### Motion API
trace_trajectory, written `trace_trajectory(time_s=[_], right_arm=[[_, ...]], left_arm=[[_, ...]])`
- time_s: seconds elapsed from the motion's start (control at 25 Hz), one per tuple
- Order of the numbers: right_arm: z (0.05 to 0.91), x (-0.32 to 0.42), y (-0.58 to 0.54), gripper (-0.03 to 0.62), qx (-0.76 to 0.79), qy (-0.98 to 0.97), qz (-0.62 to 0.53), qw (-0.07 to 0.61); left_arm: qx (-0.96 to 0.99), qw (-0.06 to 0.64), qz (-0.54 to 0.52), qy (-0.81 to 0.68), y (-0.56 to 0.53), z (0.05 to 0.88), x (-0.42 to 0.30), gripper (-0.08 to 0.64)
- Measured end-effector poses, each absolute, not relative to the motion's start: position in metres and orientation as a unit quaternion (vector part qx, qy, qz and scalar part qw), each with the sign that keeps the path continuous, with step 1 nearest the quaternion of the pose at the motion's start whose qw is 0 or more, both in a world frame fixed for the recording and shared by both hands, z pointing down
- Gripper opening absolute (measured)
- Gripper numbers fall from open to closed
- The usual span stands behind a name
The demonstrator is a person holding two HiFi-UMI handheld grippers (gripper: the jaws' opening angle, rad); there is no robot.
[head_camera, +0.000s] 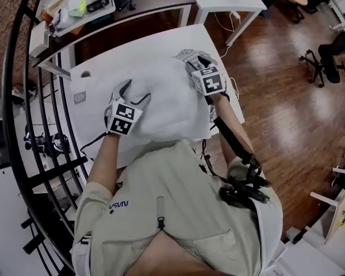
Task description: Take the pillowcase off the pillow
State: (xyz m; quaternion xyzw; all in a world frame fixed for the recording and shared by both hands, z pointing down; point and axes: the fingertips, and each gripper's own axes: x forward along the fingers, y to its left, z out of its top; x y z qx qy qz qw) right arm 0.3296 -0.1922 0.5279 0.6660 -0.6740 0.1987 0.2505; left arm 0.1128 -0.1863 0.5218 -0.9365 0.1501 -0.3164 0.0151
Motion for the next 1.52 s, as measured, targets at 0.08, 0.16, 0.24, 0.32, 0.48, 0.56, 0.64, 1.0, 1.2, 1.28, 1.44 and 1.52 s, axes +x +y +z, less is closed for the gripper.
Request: trace_trajectory(time_s=[0.08, 0.16, 0.24, 0.32, 0.48, 0.56, 0.64, 1.0, 1.2, 1.28, 1.44, 1.52], right_arm=[[0.552, 0.327, -0.203, 0.189, 0.648, -0.667, 0.224, 0.291], [0.555, 0.344, -0.209, 0.018, 0.674, -0.638, 0.215, 0.303], [0.545, 0.373, -0.214, 0.009, 0.72, -0.603, 0.195, 0.283], [0.535, 0.406, -0.217, 0.009, 0.759, -0.564, 0.188, 0.266], [0.551, 0.468, -0.214, 0.009, 0.793, -0.498, 0.21, 0.279], [0.594, 0.481, -0.2, 0.009, 0.775, -0.479, 0.262, 0.317], [0.642, 0.48, -0.176, 0.012, 0.741, -0.469, 0.321, 0.358], [0.546, 0.41, -0.11, 0.181, 0.754, -0.6, 0.249, 0.093], [0.55, 0.302, -0.034, 0.351, 0.649, -0.701, 0.287, 0.072], [0.577, 0.274, -0.017, 0.365, 0.634, -0.691, 0.339, 0.074], [0.602, 0.259, -0.03, 0.248, 0.655, -0.652, 0.373, 0.075], [0.586, 0.271, -0.049, 0.149, 0.684, -0.639, 0.344, 0.077]], left_arm=[[-0.932, 0.004, -0.337, 0.134, -0.179, 0.546, 0.111, 0.253], [-0.938, -0.002, -0.323, 0.128, -0.166, 0.547, 0.105, 0.109], [-0.944, 0.003, -0.301, 0.133, -0.154, 0.538, 0.096, 0.059], [-0.949, 0.014, -0.282, 0.143, -0.144, 0.529, 0.084, 0.052], [-0.954, 0.031, -0.246, 0.166, -0.132, 0.516, 0.065, 0.052], [-0.953, 0.033, -0.243, 0.176, -0.132, 0.517, 0.06, 0.06], [-0.952, 0.035, -0.245, 0.181, -0.136, 0.522, 0.061, 0.073], [-0.958, 0.016, -0.13, 0.256, -0.182, 0.424, 0.022, 0.256], [-0.893, -0.137, -0.132, 0.409, -0.191, 0.473, -0.118, 0.372], [-0.862, -0.206, -0.165, 0.433, -0.179, 0.524, -0.156, 0.405], [-0.861, -0.278, -0.195, 0.378, -0.155, 0.588, -0.138, 0.311], [-0.871, -0.274, -0.175, 0.368, -0.159, 0.583, -0.118, 0.196]])
